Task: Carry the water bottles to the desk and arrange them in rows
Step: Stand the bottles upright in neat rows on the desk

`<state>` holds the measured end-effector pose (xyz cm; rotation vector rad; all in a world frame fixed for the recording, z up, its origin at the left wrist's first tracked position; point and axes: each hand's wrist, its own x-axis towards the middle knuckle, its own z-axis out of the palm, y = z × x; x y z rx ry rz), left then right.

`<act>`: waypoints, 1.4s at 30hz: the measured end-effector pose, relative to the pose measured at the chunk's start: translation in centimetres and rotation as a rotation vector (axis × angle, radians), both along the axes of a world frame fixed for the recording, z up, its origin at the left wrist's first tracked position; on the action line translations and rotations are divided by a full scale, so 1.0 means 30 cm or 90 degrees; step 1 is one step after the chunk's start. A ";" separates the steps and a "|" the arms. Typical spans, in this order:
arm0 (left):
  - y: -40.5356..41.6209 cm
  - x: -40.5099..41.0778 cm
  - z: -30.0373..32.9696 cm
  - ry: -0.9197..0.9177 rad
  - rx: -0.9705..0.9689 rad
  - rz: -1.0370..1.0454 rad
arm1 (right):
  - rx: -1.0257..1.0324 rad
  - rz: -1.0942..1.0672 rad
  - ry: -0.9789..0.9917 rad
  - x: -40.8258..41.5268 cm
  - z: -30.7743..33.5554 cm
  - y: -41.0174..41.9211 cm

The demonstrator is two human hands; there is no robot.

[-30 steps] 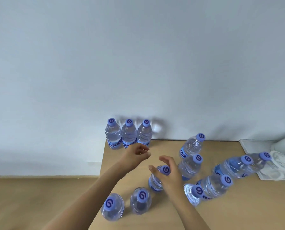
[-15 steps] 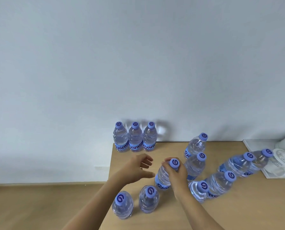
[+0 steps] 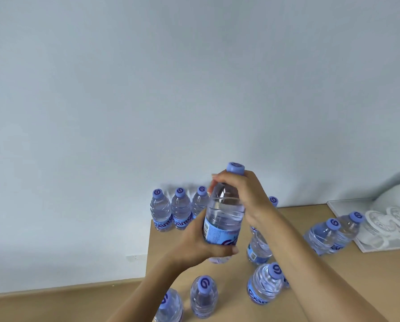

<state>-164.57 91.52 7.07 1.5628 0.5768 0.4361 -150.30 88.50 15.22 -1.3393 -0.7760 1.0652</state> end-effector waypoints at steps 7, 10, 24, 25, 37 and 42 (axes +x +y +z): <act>-0.058 0.024 0.043 -0.074 -0.008 0.158 | 0.031 -0.027 -0.040 -0.014 0.087 0.020; -0.061 0.043 0.057 -0.081 0.009 0.219 | 0.041 -0.135 -0.152 -0.044 0.073 0.013; -0.030 0.038 0.136 -0.111 -0.059 0.122 | 0.136 -0.046 -0.073 -0.019 0.101 0.015; -0.027 0.032 0.142 -0.114 -0.081 0.109 | 0.137 -0.026 -0.048 -0.009 0.107 0.015; -0.042 0.037 0.158 -0.129 -0.107 0.146 | 0.131 -0.019 -0.101 0.010 0.119 0.023; -0.062 0.058 0.168 -0.108 -0.046 0.207 | 0.101 -0.113 -0.184 -0.019 0.099 0.026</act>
